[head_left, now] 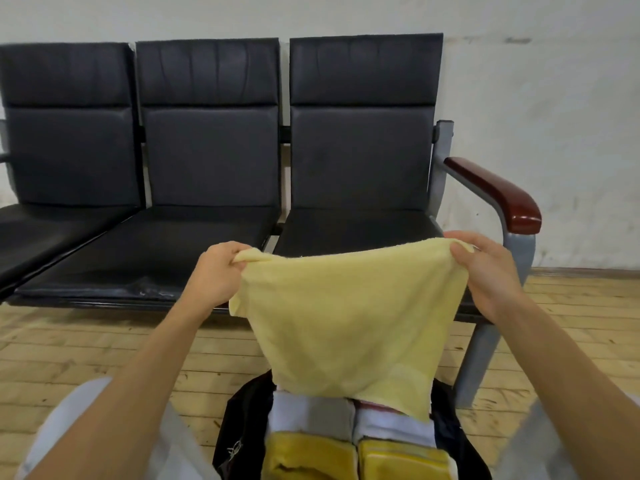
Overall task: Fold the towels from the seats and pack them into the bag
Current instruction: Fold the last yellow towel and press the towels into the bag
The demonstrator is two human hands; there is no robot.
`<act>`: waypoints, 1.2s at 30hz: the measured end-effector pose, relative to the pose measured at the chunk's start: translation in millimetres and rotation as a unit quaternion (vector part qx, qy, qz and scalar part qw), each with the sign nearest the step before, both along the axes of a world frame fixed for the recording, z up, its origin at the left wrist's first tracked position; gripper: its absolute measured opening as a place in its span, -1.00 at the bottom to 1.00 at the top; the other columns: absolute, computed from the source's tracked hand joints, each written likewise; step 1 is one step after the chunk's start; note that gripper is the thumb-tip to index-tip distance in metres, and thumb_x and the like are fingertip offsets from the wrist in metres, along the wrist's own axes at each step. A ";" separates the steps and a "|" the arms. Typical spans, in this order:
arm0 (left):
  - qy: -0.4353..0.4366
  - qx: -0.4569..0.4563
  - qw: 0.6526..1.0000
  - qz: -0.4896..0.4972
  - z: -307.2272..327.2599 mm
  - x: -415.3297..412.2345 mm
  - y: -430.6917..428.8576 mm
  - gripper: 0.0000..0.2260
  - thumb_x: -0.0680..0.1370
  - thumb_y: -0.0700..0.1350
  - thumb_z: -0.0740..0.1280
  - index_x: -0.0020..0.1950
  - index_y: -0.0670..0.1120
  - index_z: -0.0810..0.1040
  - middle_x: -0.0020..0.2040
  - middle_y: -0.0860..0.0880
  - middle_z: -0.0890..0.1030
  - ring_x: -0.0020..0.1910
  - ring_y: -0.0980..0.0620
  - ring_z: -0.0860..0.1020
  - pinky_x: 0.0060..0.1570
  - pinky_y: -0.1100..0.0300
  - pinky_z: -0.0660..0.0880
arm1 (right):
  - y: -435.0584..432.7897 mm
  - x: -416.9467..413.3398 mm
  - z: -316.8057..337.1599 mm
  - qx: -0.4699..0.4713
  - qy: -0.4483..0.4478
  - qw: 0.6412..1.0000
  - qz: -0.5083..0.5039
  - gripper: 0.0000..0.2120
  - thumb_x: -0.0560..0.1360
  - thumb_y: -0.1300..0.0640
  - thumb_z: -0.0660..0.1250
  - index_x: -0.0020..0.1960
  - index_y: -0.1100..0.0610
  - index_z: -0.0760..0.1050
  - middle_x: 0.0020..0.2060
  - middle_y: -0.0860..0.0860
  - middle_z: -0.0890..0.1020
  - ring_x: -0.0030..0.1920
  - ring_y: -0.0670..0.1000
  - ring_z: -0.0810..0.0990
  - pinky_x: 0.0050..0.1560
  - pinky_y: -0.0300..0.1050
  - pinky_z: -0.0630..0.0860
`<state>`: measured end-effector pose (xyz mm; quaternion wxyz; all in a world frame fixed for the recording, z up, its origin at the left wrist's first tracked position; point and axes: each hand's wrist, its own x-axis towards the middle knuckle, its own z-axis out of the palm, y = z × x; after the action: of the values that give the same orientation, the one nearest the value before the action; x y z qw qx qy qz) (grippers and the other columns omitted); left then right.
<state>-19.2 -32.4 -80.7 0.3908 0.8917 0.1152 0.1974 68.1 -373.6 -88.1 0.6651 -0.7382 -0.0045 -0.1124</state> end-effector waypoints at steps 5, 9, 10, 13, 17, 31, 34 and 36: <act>-0.007 0.027 0.998 0.056 -0.8 1.1 8.2 -0.82 0.60 -0.24 0.25 0.17 -0.14 0.55 0.08 -0.07 0.58 0.00 0.02 0.51 -0.04 0.14 0.42 | 6.2 -2.2 0.8 -0.165 -0.101 0.980 -0.037 -0.84 0.62 0.17 0.25 0.05 -0.03 0.57 -0.05 -0.16 0.55 0.10 -0.06 0.46 0.16 -0.05 0.45; -0.037 -0.074 0.995 0.047 0.5 -0.7 13.4 -0.83 0.58 -0.20 0.29 0.18 -0.10 0.52 0.07 -0.04 0.57 0.03 0.00 0.55 -0.01 0.07 0.54 | 8.0 -2.0 0.5 -0.103 -0.051 0.993 -0.026 -0.83 0.60 0.19 0.27 0.04 0.00 0.61 -0.01 -0.10 0.57 0.14 0.02 0.50 0.20 0.02 0.50; -0.043 -0.125 0.990 0.044 1.3 -0.7 14.2 -0.82 0.59 -0.20 0.29 0.18 -0.09 0.53 0.07 -0.05 0.58 0.03 -0.01 0.57 -0.03 0.07 0.56 | 7.1 -1.6 1.8 -0.052 -0.016 0.998 -0.011 -0.82 0.60 0.20 0.27 0.03 0.01 0.63 0.01 -0.07 0.59 0.15 0.05 0.52 0.20 0.03 0.50; -0.050 -0.317 0.947 0.030 4.4 -0.7 16.3 -0.80 0.59 -0.16 0.32 0.21 -0.07 0.58 0.11 -0.08 0.61 0.07 -0.03 0.59 -0.02 0.07 0.58 | 4.4 -0.8 4.8 0.071 0.053 0.995 0.038 -0.80 0.58 0.21 0.27 -0.02 0.02 0.66 0.13 0.06 0.61 0.18 0.09 0.55 0.14 -0.03 0.53; -0.084 -0.513 0.854 0.036 11.2 -3.8 14.9 -0.81 0.52 -0.11 0.42 0.11 -0.12 0.64 -0.02 -0.08 0.67 -0.04 0.00 0.64 -0.06 0.09 0.61 | 1.1 -3.0 10.9 0.114 0.056 0.991 0.051 -0.80 0.58 0.26 0.28 0.00 0.03 0.64 0.14 0.00 0.60 0.16 0.01 0.55 0.18 -0.08 0.50; 0.006 0.136 0.991 0.016 -8.1 0.1 9.6 -0.79 0.61 -0.25 0.25 0.18 -0.21 0.60 0.05 -0.16 0.56 0.01 -0.07 0.53 0.08 0.03 0.49 | 2.4 -2.7 8.8 -0.398 -0.098 0.912 -0.030 -0.78 0.50 0.20 0.42 0.14 0.12 0.63 0.02 0.01 0.61 0.05 0.00 0.52 0.04 -0.18 0.38; 0.028 0.171 0.984 0.042 -11.2 4.0 12.9 -0.78 0.64 -0.15 0.19 0.12 -0.23 0.57 0.15 -0.20 0.42 0.05 -0.12 0.48 0.01 0.04 0.45 | 3.3 3.4 3.8 -0.424 -0.108 0.899 -0.017 -0.89 0.53 0.16 0.39 0.00 0.17 0.65 -0.11 0.02 0.59 -0.17 -0.08 0.48 -0.11 -0.21 0.36; 0.022 0.168 0.984 0.049 -10.9 4.3 11.6 -0.76 0.66 -0.12 0.15 0.10 -0.24 0.53 0.21 -0.16 0.37 0.07 -0.06 0.44 0.08 0.03 0.43 | 5.6 7.1 0.3 -0.429 -0.120 0.895 -0.001 -0.88 0.56 0.14 0.34 -0.11 0.16 0.58 -0.01 0.13 0.59 -0.07 0.00 0.52 -0.12 -0.16 0.38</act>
<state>-14.8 -20.8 -91.6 0.2232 0.9419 0.1322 0.2134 75.2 -367.9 -87.8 0.2785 -0.9328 -0.1307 -0.1880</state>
